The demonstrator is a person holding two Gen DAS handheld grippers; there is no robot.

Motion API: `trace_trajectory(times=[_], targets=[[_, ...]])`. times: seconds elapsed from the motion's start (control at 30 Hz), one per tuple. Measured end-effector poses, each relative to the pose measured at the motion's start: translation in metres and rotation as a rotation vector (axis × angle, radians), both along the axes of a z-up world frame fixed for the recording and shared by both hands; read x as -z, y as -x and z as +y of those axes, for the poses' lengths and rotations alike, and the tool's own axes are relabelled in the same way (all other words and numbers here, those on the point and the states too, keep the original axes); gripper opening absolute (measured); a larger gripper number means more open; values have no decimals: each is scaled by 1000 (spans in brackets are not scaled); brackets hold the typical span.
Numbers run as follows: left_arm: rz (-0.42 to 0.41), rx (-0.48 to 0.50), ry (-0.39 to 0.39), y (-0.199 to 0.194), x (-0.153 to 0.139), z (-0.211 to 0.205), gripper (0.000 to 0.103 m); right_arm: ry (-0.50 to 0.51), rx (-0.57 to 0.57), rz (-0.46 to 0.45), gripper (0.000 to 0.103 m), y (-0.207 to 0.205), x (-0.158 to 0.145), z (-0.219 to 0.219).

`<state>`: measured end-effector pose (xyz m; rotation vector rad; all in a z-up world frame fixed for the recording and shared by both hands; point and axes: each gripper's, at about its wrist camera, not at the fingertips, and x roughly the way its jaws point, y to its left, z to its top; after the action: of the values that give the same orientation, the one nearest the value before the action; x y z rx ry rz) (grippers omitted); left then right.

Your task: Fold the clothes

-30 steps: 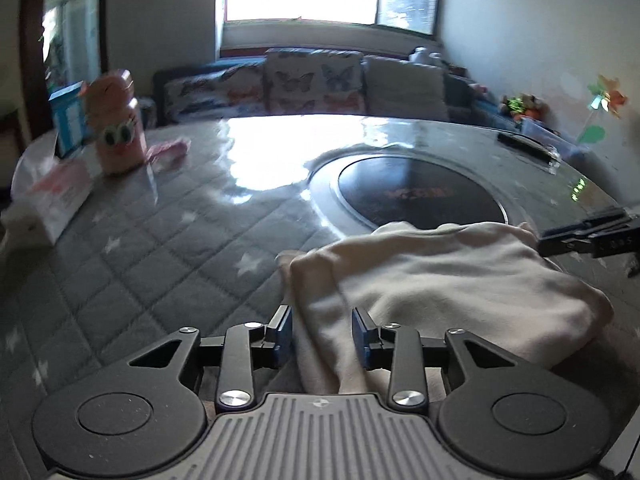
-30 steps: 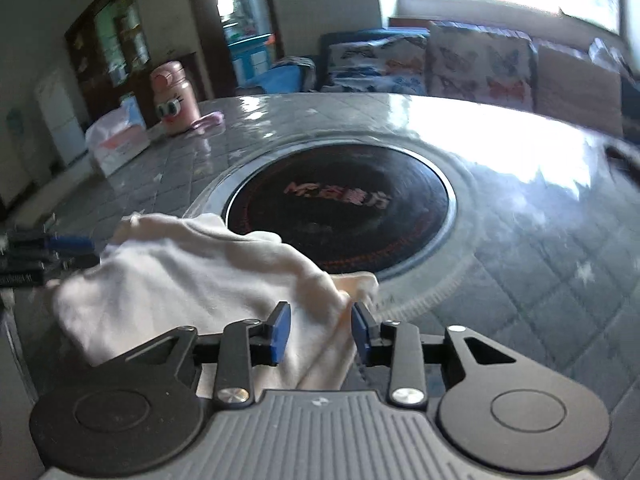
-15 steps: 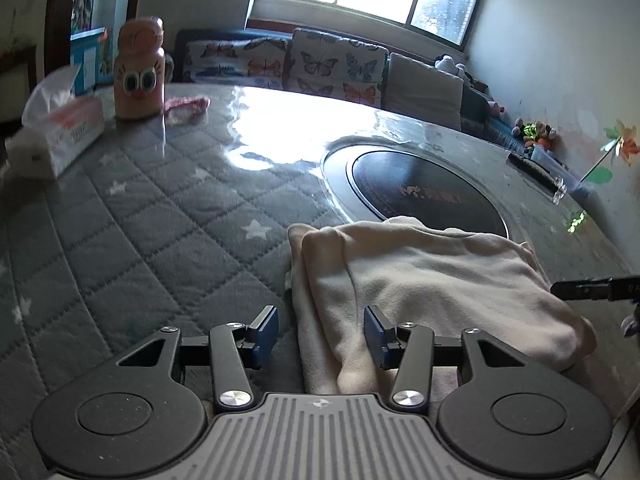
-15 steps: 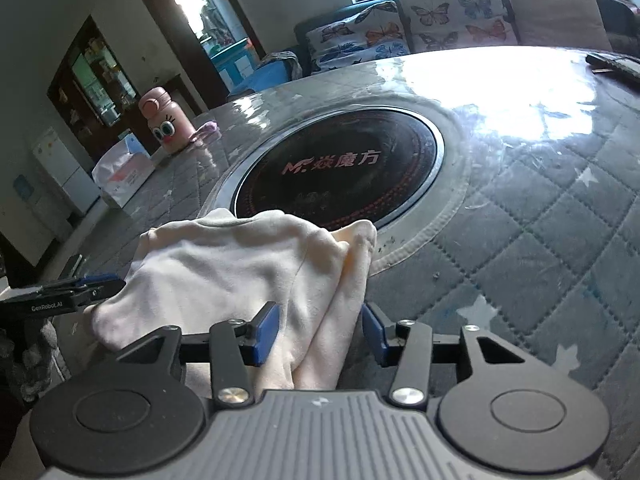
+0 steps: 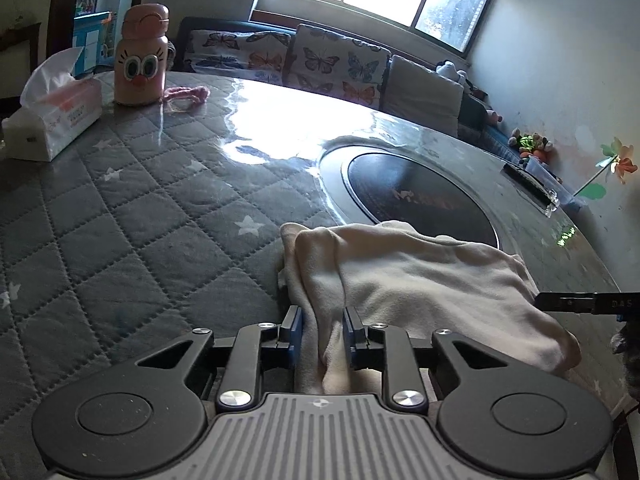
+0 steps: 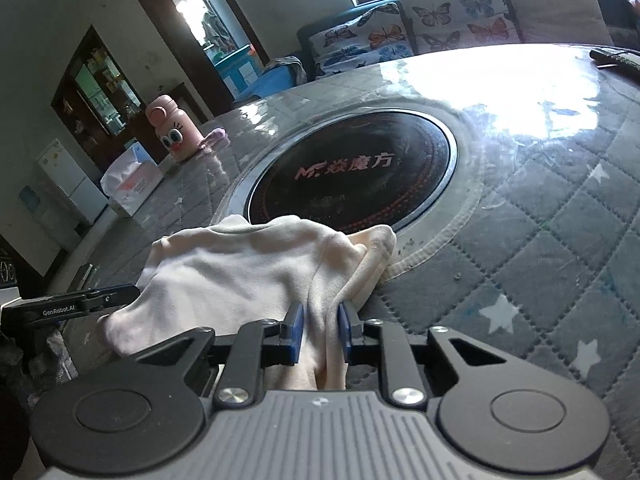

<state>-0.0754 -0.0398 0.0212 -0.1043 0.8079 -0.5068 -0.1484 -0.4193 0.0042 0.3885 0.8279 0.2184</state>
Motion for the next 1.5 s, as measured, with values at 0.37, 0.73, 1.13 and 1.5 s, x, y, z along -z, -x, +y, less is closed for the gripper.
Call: trace_trajectory(times=[0.37,0.73,1.13,1.5], targets=[[35,-15,21,-8,4,0,37,-56,51,3,25,-7,12,-9],[13,-18,40,-5,-3,-6,12,-28,20,-49,11,-7,-2,3],[-80,-43,61,-6,-35,4,11,30,-33,-147,10,-22,-46,22],[-141,-126,73,-26,-57,33,10,43,-110,-197,10,-75,-73,61]])
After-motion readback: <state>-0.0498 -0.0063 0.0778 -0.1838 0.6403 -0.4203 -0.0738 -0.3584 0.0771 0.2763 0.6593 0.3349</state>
